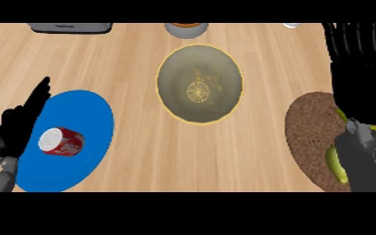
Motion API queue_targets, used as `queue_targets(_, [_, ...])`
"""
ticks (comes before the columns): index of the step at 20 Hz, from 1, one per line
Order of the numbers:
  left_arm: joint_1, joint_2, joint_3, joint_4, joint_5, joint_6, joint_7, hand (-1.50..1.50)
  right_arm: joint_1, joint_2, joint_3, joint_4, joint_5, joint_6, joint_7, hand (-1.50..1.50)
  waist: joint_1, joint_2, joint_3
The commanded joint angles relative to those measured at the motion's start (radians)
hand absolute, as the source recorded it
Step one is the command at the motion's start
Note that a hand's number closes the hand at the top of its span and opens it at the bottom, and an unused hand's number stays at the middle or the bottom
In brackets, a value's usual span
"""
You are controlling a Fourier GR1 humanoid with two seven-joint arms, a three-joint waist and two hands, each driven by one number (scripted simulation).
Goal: Pick the lemon from the placemat and place it in the bowl
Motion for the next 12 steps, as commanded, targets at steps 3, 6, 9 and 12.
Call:
queue_targets(3, [-0.001, -0.145, -0.022, -0.059, 0.106, -0.02, -0.009, 0.0, 0.25, -0.071, -0.072, -0.03, 0.205, -0.095, -0.176, 1.5, -0.084, -0.029, 0.026])
queue_targets(6, [-0.011, -0.242, -0.027, -0.094, 0.2, -0.045, -0.025, 0.0, 0.35, -0.105, -0.183, -0.038, 0.305, -0.213, -0.269, 1.5, -0.192, -0.047, 0.024])
queue_targets(9, [0.024, -0.292, -0.036, -0.1, 0.239, -0.05, -0.032, 0.0, 0.452, 0.051, -0.345, 0.043, 0.262, -0.442, -0.293, -1.5, -0.207, -0.042, 0.033])
queue_targets(12, [0.008, -0.335, -0.081, -0.146, 0.257, -0.062, -0.003, 0.0, 0.594, 0.152, -0.28, -0.001, 0.358, -0.445, -0.591, -1.5, -0.124, -0.035, 0.033])
